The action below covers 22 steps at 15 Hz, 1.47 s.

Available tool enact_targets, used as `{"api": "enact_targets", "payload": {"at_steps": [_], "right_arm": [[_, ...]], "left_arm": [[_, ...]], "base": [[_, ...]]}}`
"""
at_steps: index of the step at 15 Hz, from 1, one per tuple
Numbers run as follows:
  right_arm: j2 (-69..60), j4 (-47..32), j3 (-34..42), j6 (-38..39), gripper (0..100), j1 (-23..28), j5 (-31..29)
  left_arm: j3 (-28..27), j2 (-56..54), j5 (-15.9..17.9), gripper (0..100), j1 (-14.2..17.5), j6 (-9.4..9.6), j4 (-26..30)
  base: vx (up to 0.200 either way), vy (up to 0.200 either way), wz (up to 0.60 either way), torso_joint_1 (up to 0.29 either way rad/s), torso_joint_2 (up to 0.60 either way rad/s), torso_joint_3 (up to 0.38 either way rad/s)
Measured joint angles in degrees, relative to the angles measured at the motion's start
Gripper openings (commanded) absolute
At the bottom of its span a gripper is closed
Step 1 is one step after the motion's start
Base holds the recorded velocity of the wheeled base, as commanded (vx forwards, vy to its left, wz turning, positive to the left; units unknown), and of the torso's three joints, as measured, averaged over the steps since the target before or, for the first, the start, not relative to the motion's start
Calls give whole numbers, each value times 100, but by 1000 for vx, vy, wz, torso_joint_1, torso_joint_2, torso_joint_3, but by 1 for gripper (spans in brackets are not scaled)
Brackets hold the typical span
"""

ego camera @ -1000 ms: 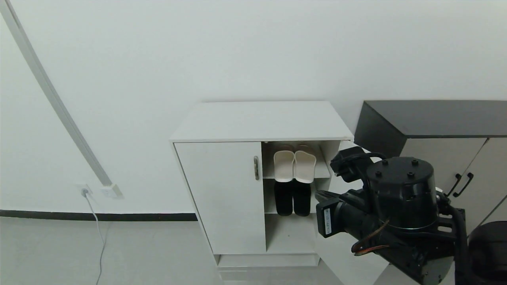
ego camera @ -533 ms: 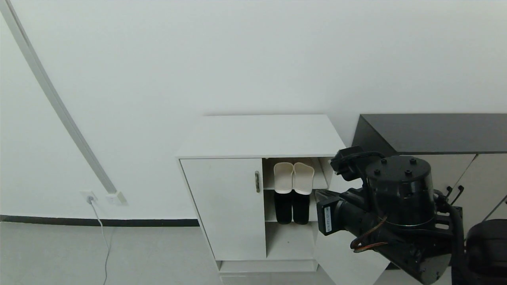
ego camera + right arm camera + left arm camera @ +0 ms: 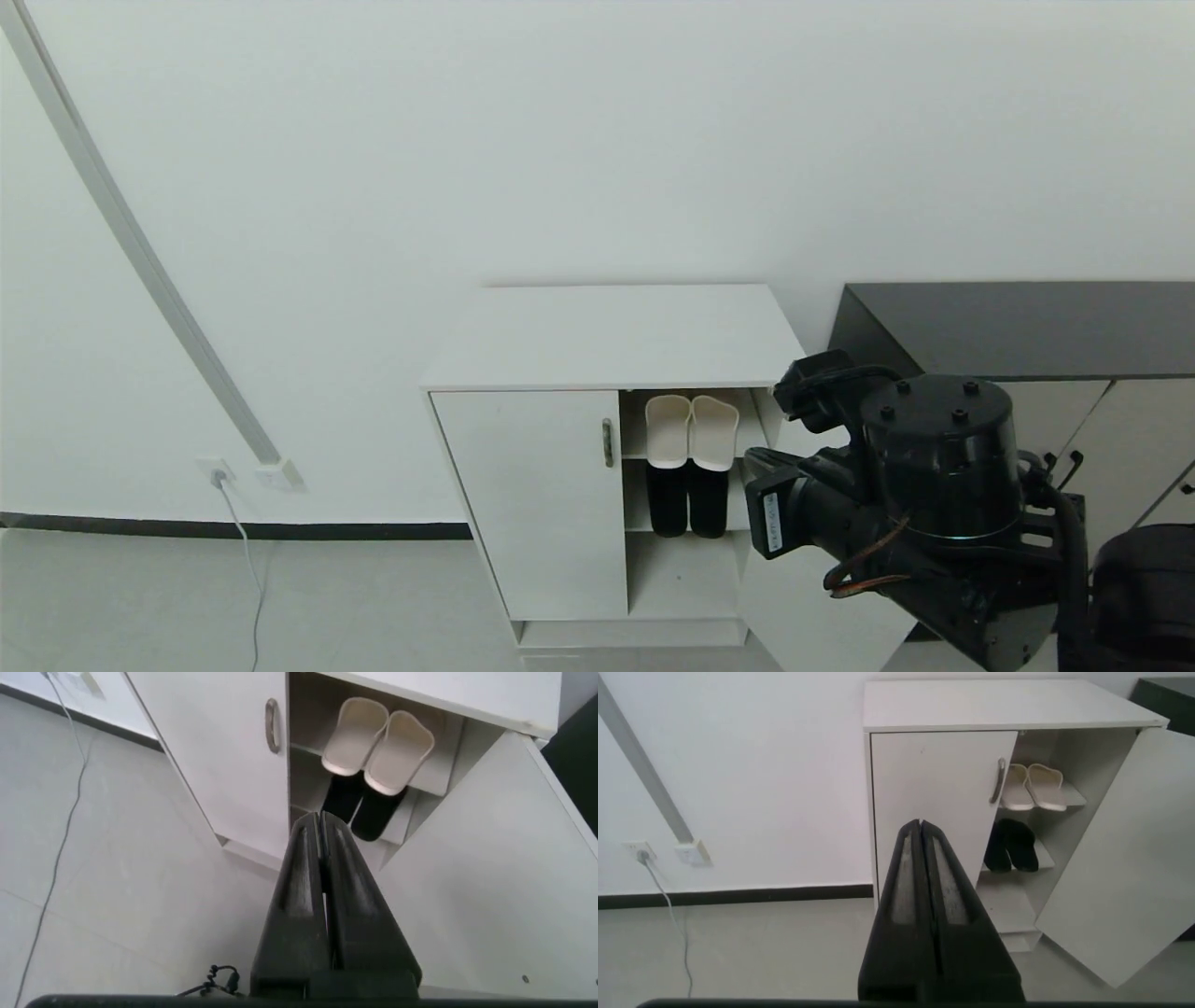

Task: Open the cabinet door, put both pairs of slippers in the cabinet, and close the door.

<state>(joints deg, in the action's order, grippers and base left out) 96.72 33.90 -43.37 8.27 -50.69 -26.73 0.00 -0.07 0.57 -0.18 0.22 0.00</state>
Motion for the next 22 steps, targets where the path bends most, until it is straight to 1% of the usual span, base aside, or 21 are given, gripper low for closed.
{"api": "enact_targets", "payload": {"at_steps": [1, 7, 9, 11, 12, 16, 17, 20, 22], "right_arm": [[5, 0, 0, -24, 0, 2, 2], [101, 28, -28, -50, 0, 282, 41], [168, 171, -45, -50, 0, 406, 49], [300, 619, -41, -123, 0, 574, 46], [363, 679, -23, -156, 0, 629, 46], [492, 701, -12, -162, 0, 761, 40], [523, 709, -34, -167, 0, 772, 49], [650, 709, -128, -162, 0, 1026, 57], [855, 688, -417, -160, 0, 1387, 73]], "left_arm": [[0, 0, 2, 0, 2, -1, 0], [0, 0, -2, 0, 2, -9, 0], [0, 0, -6, 0, -6, -20, 2], [0, 0, -4, 0, 2, -20, 0], [0, 0, -11, 0, 2, -22, 0], [0, 0, -9, 0, 2, -29, 5], [0, 0, -4, 0, 0, -29, 2], [0, 0, -9, 0, 7, -29, 0], [0, 0, -9, 0, 0, -29, 0]], "base": [[0, 0, 0, 0, 0, 0], [0, 0, -600, 8, -2, -1], [0, 0, 0, 0, 0, 0], [0, 0, 0, 0, 0, 0], [-200, 0, 0, 2, 7, 2], [-200, 0, 0, 2, 4, 2], [0, 0, 0, 0, 0, 0], [0, 0, 0, 0, 0, 0], [0, 0, 0, 0, 0, 0]]}}
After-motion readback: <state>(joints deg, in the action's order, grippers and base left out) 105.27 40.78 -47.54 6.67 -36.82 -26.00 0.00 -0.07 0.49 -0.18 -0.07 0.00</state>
